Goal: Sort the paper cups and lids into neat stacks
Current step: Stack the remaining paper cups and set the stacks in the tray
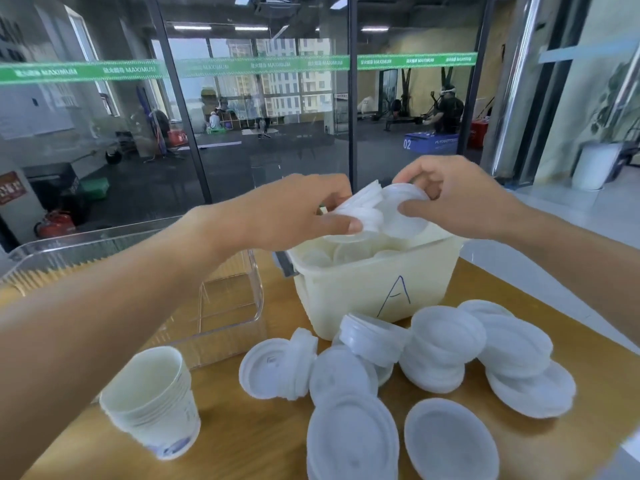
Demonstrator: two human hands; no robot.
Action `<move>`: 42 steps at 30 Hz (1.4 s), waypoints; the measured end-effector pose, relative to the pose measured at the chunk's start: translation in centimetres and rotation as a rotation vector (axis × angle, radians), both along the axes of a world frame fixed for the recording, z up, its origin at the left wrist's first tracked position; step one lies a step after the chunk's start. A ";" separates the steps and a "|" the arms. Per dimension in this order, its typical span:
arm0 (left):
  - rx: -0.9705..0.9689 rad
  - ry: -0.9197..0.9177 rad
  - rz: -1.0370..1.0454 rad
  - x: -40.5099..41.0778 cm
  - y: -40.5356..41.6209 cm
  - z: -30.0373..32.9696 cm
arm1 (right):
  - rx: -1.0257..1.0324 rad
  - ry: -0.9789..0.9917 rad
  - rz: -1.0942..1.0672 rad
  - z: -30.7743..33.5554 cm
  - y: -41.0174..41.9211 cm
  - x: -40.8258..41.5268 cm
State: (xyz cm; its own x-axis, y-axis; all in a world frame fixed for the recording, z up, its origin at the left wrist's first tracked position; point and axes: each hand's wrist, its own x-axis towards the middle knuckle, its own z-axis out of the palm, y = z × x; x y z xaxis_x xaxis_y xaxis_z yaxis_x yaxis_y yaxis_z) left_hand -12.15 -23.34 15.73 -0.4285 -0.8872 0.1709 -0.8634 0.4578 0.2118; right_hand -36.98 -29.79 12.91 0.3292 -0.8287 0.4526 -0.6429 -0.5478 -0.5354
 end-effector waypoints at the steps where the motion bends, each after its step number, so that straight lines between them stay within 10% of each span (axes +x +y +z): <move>1: -0.010 0.000 -0.003 -0.1 1.4 0.0 | -0.009 -0.037 0.014 0.1 1.3 -0.4; 12: -0.117 -0.288 -0.015 -2.3 9.7 -6.5 | -0.093 0.080 0.071 -6.4 10.5 -3.0; 19: -0.188 -0.158 0.039 -2.7 8.6 -10.6 | -0.047 0.323 -0.038 -10.8 10.5 -3.0; 32: -0.078 -0.181 0.154 -0.5 9.7 -11.2 | -0.068 -0.002 0.027 -12.6 12.0 -0.6; 42: -0.248 0.196 0.184 3.0 14.3 -12.3 | -0.054 -0.144 0.143 -10.8 15.7 4.3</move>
State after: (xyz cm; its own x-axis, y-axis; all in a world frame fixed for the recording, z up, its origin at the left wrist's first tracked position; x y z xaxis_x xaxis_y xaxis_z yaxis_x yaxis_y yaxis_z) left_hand -9.17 -9.00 3.44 -0.2030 -0.8677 0.4537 -0.8903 0.3565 0.2834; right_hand -32.68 -14.13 2.11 0.3706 -0.7512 0.5462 -0.4750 -0.6587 -0.5835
